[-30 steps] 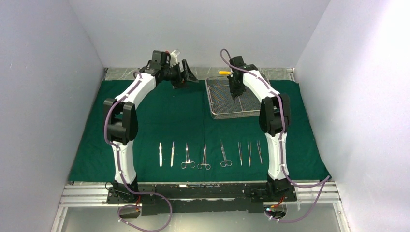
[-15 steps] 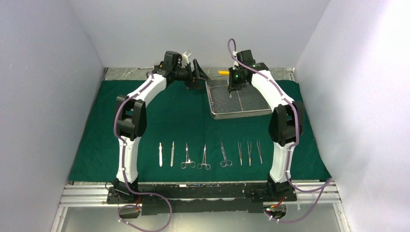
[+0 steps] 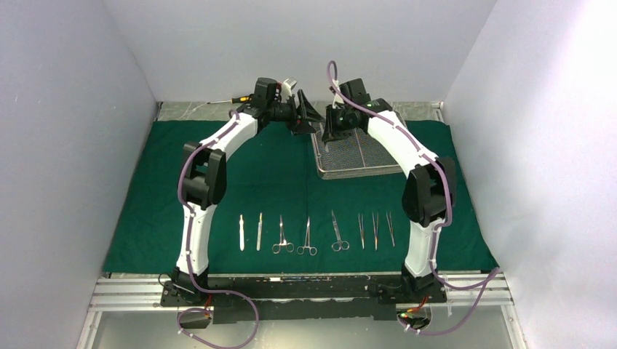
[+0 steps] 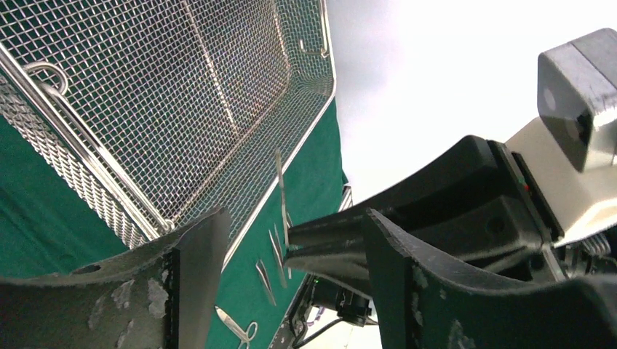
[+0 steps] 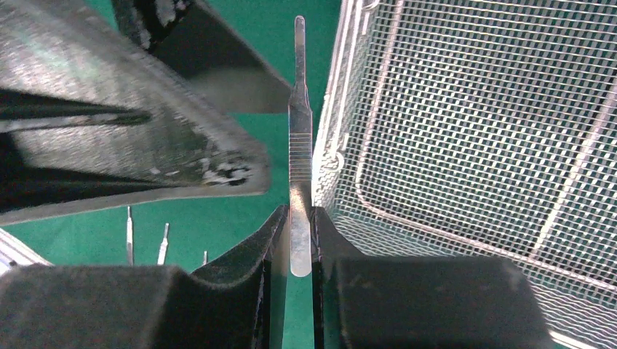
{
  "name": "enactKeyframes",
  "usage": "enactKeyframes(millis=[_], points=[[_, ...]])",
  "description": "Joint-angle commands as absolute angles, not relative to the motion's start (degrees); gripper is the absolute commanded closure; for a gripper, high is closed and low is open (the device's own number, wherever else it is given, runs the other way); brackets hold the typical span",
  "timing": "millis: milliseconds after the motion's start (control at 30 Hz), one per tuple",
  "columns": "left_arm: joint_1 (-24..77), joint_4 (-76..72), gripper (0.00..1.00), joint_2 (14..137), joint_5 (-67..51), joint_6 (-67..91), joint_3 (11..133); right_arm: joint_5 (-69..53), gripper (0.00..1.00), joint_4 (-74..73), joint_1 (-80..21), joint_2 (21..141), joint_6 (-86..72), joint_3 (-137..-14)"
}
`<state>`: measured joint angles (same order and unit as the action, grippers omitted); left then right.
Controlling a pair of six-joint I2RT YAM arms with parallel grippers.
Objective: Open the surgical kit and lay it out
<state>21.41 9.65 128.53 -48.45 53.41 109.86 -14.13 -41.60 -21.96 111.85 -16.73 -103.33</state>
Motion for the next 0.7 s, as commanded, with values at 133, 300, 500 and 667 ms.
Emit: enactKeyframes(millis=[133, 300, 500, 667], points=[[21.36, 9.36, 0.42, 127.44, -50.32, 53.04, 109.63, -15.47, 0.83, -39.26, -24.49, 111.02, -17.47, -104.96], [21.36, 9.71, 0.69, 126.92, -50.48, 52.13, 109.61, -15.30, 0.83, -39.18, -25.03, 111.56, -17.79, -105.57], [20.90, 12.77, 1.00, 125.61, -50.65, 48.32, 108.92, -15.02, 0.65, -39.22, -24.79, 111.53, -18.85, -105.67], [18.98, 12.71, 1.00, 122.60, -52.68, 44.96, 106.04, -20.29, 0.41, -31.10, -24.03, 105.78, -20.79, -97.99]])
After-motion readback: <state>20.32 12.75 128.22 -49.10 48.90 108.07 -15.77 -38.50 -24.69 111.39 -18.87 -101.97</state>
